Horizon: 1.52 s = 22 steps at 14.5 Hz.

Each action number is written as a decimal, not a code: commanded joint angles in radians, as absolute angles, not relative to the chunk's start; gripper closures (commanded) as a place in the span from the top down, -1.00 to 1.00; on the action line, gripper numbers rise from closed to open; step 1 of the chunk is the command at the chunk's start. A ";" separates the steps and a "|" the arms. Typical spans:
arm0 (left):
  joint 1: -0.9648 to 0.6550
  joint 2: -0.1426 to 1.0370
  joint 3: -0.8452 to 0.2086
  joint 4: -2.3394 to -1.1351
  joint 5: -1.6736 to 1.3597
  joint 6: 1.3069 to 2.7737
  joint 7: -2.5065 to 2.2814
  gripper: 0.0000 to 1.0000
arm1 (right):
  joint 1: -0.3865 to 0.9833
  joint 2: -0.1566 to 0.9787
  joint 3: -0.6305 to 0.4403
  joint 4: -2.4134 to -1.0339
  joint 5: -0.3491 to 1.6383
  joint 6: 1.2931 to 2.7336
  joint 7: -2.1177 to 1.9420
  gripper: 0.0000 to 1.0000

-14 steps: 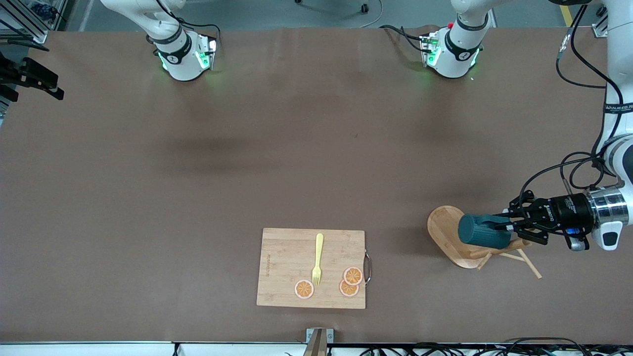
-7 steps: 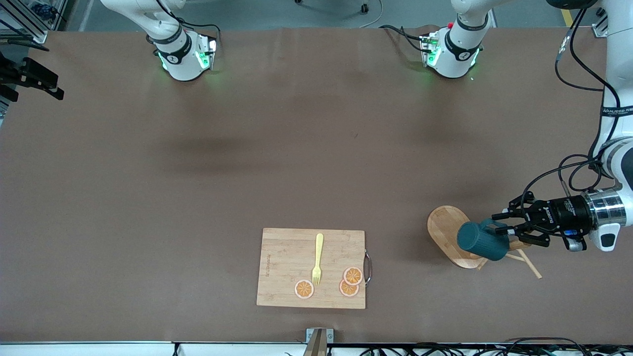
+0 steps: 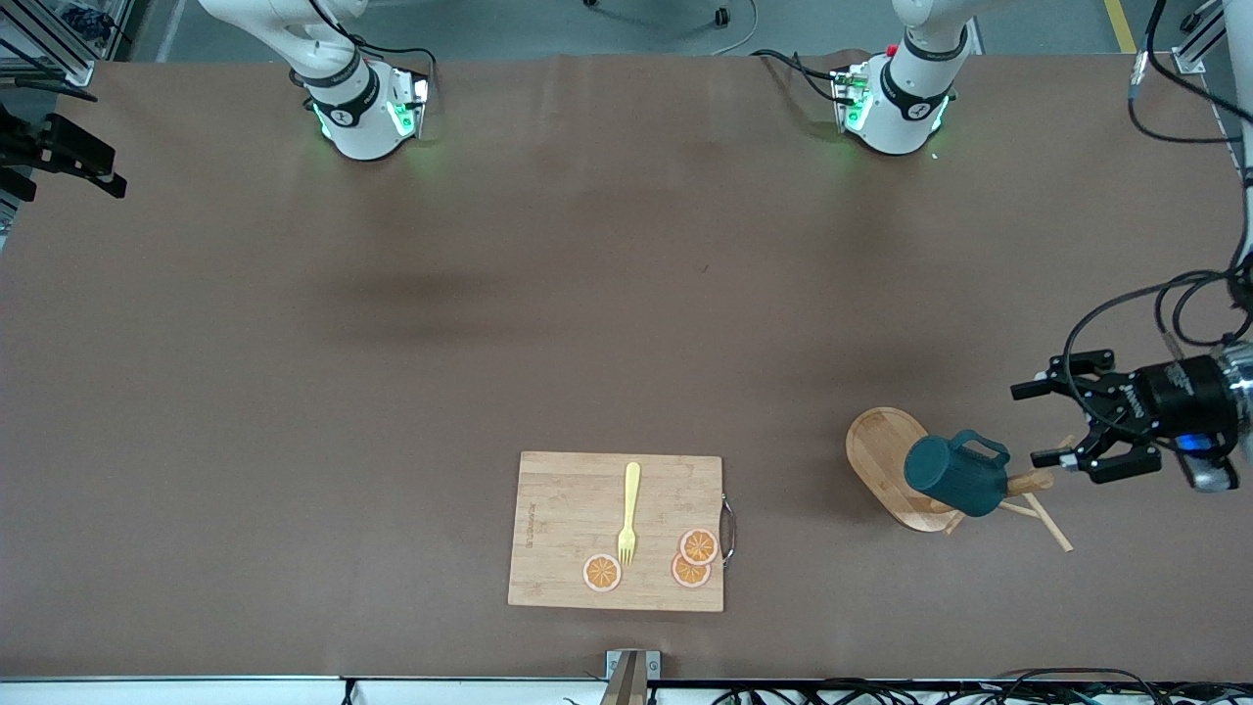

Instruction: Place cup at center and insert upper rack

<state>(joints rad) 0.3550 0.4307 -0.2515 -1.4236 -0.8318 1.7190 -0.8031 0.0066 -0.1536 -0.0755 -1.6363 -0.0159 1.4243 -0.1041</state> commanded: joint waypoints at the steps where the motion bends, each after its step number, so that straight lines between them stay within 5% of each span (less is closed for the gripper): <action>1: 0.353 0.327 -0.284 -1.434 -0.691 1.710 -0.790 1.00 | -0.011 -0.181 -0.064 -1.660 -0.011 1.431 -0.117 1.00; 5: 0.341 0.214 -0.363 -1.437 -0.404 1.710 -0.785 1.00 | -0.009 -0.181 -0.063 -1.660 -0.011 1.430 -0.117 1.00; 11: 0.120 0.040 -0.190 -1.538 -0.112 1.623 -0.380 1.00 | -0.009 -0.181 -0.063 -1.660 -0.011 1.430 -0.117 1.00; 22: 0.005 -0.193 -0.147 -1.781 0.003 1.595 -0.150 1.00 | -0.009 -0.181 -0.063 -1.660 -0.009 1.428 -0.117 1.00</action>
